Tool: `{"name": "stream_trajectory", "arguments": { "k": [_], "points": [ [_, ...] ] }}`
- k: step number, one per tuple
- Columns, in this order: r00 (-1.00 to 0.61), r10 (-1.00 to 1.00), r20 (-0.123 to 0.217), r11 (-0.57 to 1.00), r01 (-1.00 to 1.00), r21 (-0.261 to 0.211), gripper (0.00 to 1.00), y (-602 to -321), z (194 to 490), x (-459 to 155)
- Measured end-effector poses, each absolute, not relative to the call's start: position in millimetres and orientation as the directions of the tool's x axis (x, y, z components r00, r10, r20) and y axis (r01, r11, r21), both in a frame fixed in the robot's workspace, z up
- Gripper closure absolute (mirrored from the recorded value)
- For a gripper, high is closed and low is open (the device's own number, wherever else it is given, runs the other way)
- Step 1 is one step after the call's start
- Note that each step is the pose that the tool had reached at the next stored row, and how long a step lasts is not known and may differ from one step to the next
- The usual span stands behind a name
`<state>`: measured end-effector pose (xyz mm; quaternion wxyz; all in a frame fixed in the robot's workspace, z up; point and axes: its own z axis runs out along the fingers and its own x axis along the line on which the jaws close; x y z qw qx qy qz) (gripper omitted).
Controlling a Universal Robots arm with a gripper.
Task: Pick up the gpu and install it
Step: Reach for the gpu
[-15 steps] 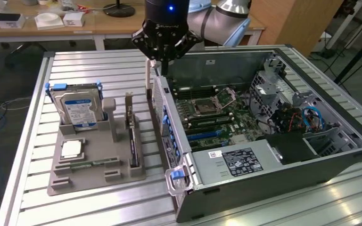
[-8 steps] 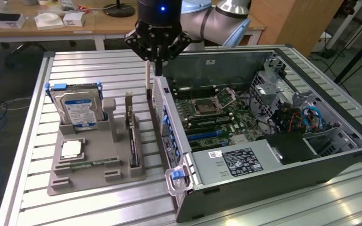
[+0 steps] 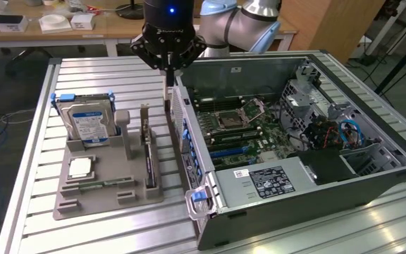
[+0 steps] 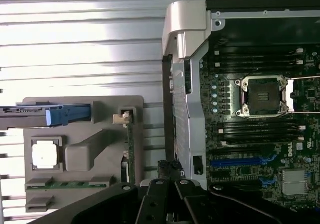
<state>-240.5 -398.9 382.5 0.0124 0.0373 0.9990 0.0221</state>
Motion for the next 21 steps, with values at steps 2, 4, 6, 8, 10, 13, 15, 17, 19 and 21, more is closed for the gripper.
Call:
{"name": "stream_trajectory", "arguments": {
  "k": [2,4,6,8,10,13,15,17,19,21],
  "points": [
    [-0.997,0.075,-0.023,0.996,0.074,0.045,0.89,-399,382,-244],
    [-0.997,0.075,-0.023,0.996,0.074,0.045,0.89,-400,382,-247],
    [-0.997,0.075,-0.023,0.996,0.074,0.045,0.89,-402,382,-252],
    [-0.997,0.075,-0.023,0.996,0.074,0.045,0.89,-404,382,-255],
    [-0.997,0.075,-0.023,0.996,0.074,0.045,0.89,-406,382,-258],
    [-0.997,0.075,-0.023,0.996,0.074,0.045,0.89,-409,382,-263],
    [-0.997,0.075,-0.023,0.996,0.074,0.045,0.89,-411,382,-266],
    [-0.997,0.075,-0.023,0.996,0.073,0.045,0.89,-413,382,-270],
    [-0.997,0.074,-0.023,0.996,0.073,0.045,0.89,-414,382,-273],
    [-0.997,0.074,-0.023,0.996,0.073,0.045,0.89,-416,382,-277]
  ]
}}
